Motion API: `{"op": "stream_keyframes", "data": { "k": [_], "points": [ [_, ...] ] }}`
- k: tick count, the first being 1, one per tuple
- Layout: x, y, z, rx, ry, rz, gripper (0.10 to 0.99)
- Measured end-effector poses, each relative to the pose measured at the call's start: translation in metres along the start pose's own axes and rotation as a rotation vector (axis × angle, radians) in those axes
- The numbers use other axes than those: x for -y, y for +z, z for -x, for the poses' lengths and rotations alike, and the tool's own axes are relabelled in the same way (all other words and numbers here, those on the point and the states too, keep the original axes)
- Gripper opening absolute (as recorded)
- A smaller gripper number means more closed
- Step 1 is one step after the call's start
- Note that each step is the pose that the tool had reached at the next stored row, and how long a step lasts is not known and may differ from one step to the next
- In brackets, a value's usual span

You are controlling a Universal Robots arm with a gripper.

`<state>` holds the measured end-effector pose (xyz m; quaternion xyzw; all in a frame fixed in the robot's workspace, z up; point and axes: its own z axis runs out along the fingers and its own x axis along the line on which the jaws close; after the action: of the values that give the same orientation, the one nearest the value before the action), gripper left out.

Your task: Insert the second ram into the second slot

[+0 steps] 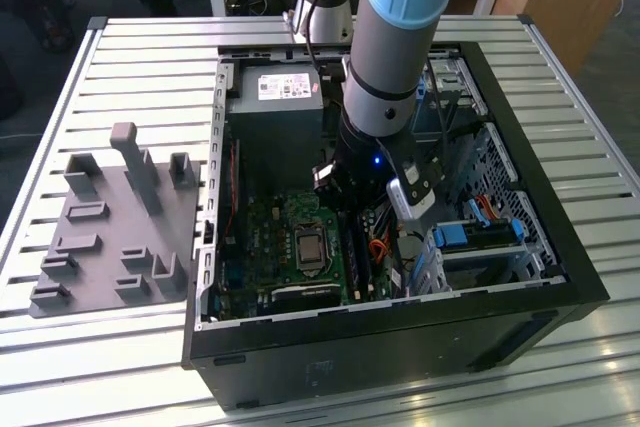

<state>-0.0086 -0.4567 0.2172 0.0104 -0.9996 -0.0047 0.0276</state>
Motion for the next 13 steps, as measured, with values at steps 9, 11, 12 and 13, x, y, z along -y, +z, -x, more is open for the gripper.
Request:
{"op": "stream_keyframes", "data": {
  "k": [9, 11, 12, 13],
  "points": [
    [0.0012, 0.0, 0.0009, -0.0002, 0.006, 0.001, 0.137],
    [0.0017, -0.0001, 0.0012, -0.0004, 0.012, 0.001, 0.137],
    [0.0018, -0.0001, 0.0014, -0.0005, 0.015, 0.001, 0.137],
    [0.0018, -0.0001, 0.0016, -0.0005, 0.018, 0.001, 0.137]
  ]
}}
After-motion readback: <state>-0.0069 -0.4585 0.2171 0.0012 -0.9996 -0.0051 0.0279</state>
